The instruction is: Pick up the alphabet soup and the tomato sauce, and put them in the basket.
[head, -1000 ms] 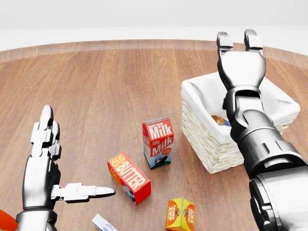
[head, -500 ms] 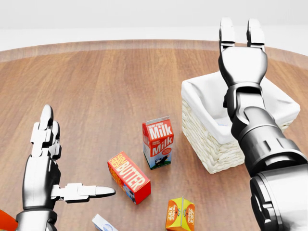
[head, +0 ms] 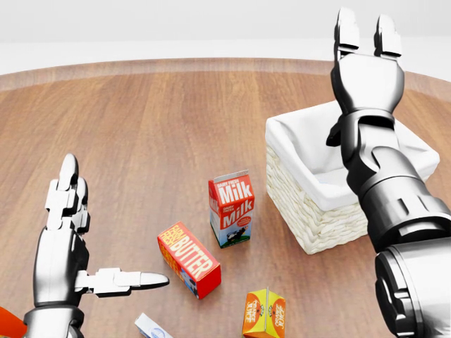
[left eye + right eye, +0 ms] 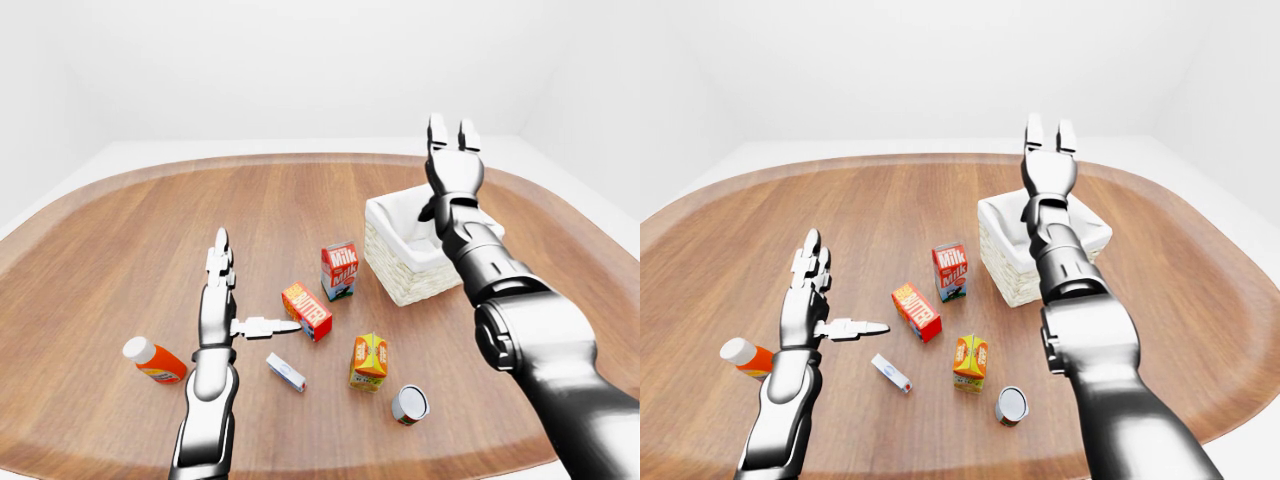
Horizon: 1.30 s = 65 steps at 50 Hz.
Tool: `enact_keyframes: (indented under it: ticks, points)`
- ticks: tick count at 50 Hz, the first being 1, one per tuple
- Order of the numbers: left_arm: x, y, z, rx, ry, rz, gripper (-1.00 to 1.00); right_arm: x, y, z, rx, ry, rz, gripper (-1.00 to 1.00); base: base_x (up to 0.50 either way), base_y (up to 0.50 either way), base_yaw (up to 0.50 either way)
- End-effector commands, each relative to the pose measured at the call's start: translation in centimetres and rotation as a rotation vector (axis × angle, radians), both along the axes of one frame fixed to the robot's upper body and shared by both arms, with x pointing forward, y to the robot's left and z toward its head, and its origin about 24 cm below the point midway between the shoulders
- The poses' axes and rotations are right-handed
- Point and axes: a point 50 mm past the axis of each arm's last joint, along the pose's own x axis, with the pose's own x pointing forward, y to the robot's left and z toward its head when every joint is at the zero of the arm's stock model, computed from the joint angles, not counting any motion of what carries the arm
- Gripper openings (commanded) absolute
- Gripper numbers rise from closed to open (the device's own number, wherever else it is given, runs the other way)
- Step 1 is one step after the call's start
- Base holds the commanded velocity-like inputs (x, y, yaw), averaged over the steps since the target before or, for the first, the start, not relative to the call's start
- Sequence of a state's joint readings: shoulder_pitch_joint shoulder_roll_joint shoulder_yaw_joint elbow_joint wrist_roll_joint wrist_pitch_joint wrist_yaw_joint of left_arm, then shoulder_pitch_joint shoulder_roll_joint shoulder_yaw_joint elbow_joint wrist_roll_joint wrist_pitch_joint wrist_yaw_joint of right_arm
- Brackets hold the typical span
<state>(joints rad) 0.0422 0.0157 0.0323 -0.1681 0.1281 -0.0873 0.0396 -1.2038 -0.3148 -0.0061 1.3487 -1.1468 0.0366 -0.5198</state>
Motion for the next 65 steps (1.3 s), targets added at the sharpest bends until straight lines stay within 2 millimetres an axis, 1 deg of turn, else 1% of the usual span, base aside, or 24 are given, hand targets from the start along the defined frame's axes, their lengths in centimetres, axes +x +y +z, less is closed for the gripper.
enact_keyframes:
  ticks: [1,6,11,14,21,22,25,28,35,49,58,64,65]
  points:
    - [0.0,0.0,-0.3,0.000,0.012,-0.003,1.00,-0.1,-0.3,-0.2,0.150,-0.011,0.025,1.00,0.00,0.00,0.00]
    - [0.0,0.0,-0.1,0.001,0.006,-0.004,1.00,-0.2,-0.6,-0.4,0.204,-0.015,0.031,1.00,0.00,0.00,0.00]
    - [0.0,-0.1,0.1,0.001,-0.002,-0.005,1.00,-0.4,-0.8,-1.1,0.237,-0.020,0.043,1.00,0.00,0.00,0.00]
    - [0.0,0.0,-0.4,0.001,0.016,-0.002,1.00,-0.5,-1.0,-1.3,0.265,-0.025,0.049,1.00,0.00,0.00,0.00]
    - [0.1,0.0,-0.4,0.002,0.016,-0.003,1.00,-0.6,-1.3,-1.6,0.295,-0.039,0.041,1.00,0.00,0.00,0.00]
    - [0.0,-0.1,-0.1,0.003,0.005,-0.005,1.00,-0.6,-1.2,-1.7,0.300,-0.040,0.041,1.00,0.00,0.00,0.00]
    - [0.0,0.0,-0.3,0.003,0.015,-0.003,1.00,-0.6,-1.2,-1.6,0.312,-0.046,0.043,1.00,0.00,0.00,0.00]
    - [-0.1,-0.1,0.0,0.003,-0.001,-0.006,1.00,-0.6,-1.2,-1.4,0.322,-0.059,0.047,1.00,0.00,0.00,0.00]
    - [-0.1,0.0,-0.2,0.003,0.011,-0.004,1.00,-0.8,-1.2,-1.7,0.323,-0.064,0.051,1.00,0.00,0.00,0.00]
    - [-0.1,0.0,-0.2,0.004,0.011,-0.004,1.00,-1.0,-1.0,-1.5,0.348,-0.089,0.083,1.00,0.00,0.00,0.00]
    - [-0.1,0.0,-0.2,0.004,0.011,-0.005,1.00,-1.7,-0.6,-1.4,0.385,-0.114,0.142,1.00,0.00,0.00,0.00]
    - [-0.1,0.0,-0.2,0.004,0.011,-0.004,1.00,-2.6,0.1,-1.1,0.396,-0.134,0.211,1.00,0.00,0.00,0.00]
    - [-0.1,0.0,-0.2,0.004,0.011,-0.004,1.00,-2.9,0.3,-0.8,0.405,-0.143,0.231,1.00,0.00,0.00,0.00]
